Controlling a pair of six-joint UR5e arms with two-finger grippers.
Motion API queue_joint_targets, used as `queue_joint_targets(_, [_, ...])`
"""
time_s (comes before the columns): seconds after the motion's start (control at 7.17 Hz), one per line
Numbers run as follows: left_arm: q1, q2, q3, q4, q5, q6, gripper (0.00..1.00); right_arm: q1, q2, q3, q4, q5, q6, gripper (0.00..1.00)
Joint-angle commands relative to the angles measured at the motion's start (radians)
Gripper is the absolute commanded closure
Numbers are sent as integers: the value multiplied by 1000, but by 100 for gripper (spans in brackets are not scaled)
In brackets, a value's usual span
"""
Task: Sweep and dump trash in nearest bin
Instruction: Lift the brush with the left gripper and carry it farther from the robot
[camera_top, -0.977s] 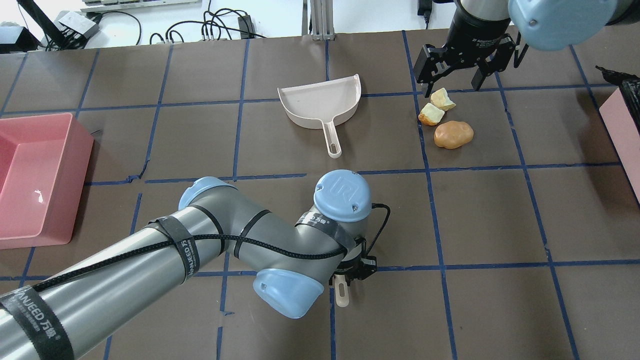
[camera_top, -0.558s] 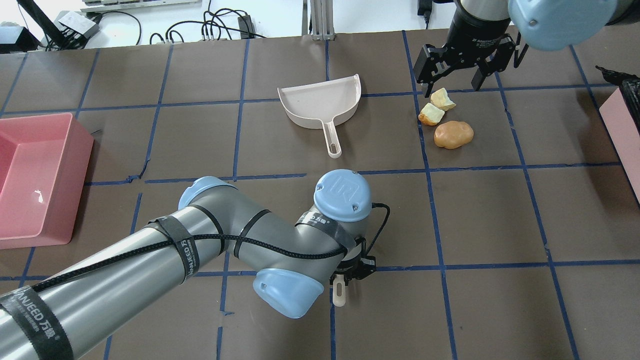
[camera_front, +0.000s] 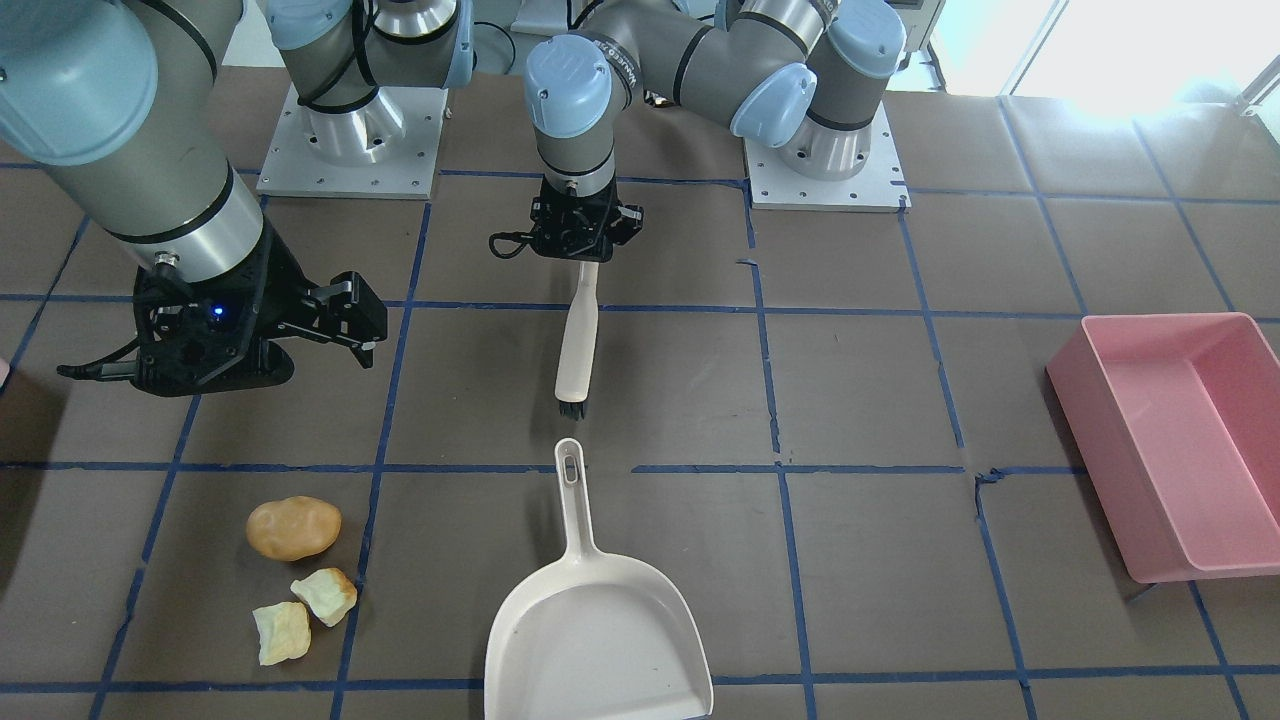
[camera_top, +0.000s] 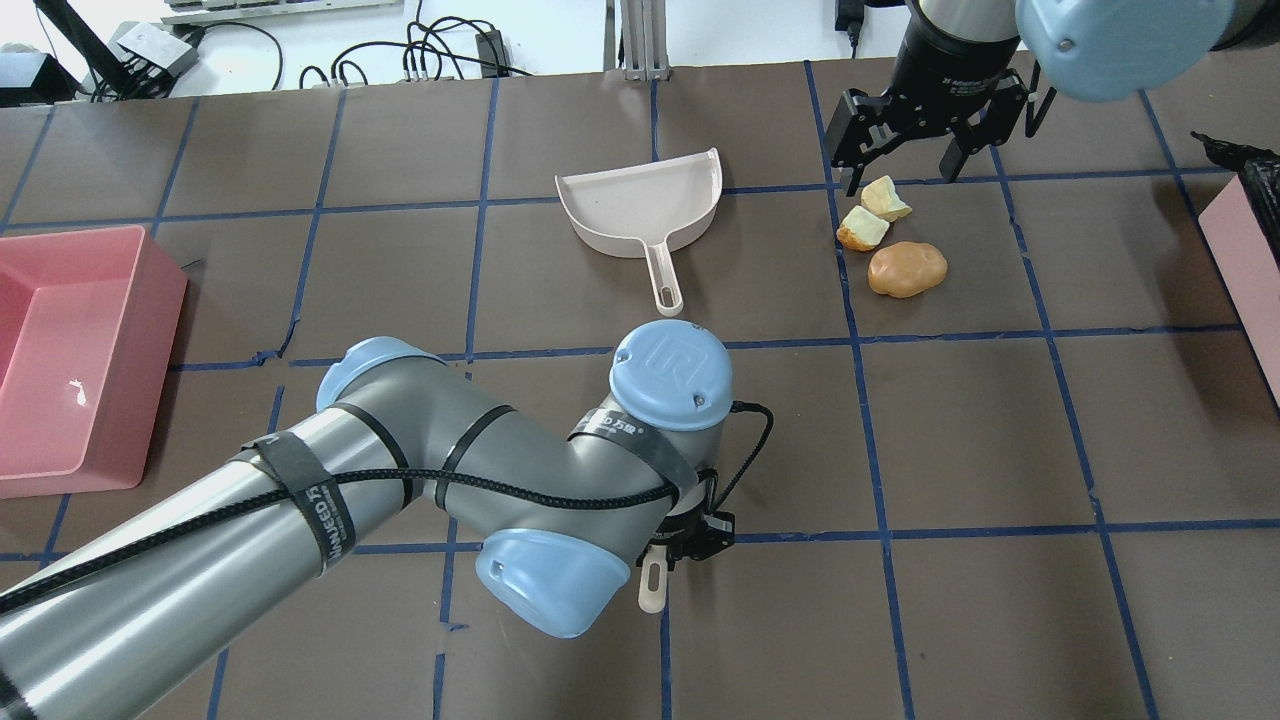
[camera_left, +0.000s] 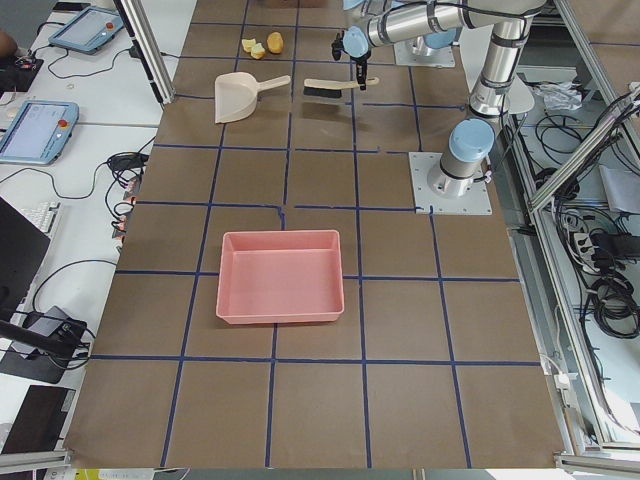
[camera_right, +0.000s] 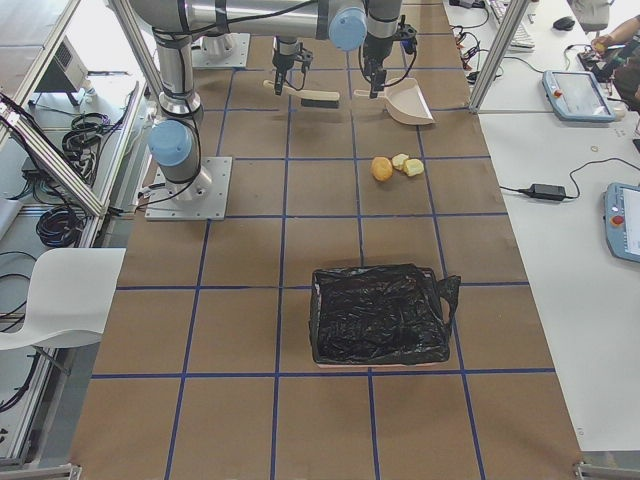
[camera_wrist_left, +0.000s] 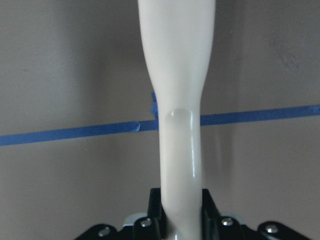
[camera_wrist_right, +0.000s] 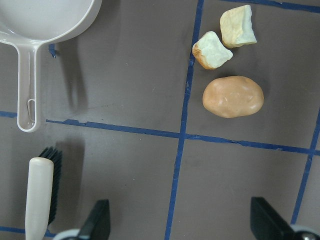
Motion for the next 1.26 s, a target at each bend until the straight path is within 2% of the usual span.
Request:
queue_joint_targets(0.0, [53,76,34,-108,12,16,100,2,0,0,-5,3,14,0])
queue_joint_targets(0.28, [130,140,118,-249,14,5,100,11,-2,12,-5,-6,9,0])
queue_joint_targets(0.56, [217,153,269,-387,9,49,100,14,-5,24,-7,-4,0,0])
queue_joint_targets(0.84, [324,156,393,-556,12,256,100,46,20,34,-31,5,18,0])
queue_joint_targets(1.12, [411,160,446,-602,19,391,100,103,30,87,-149,6,18,0])
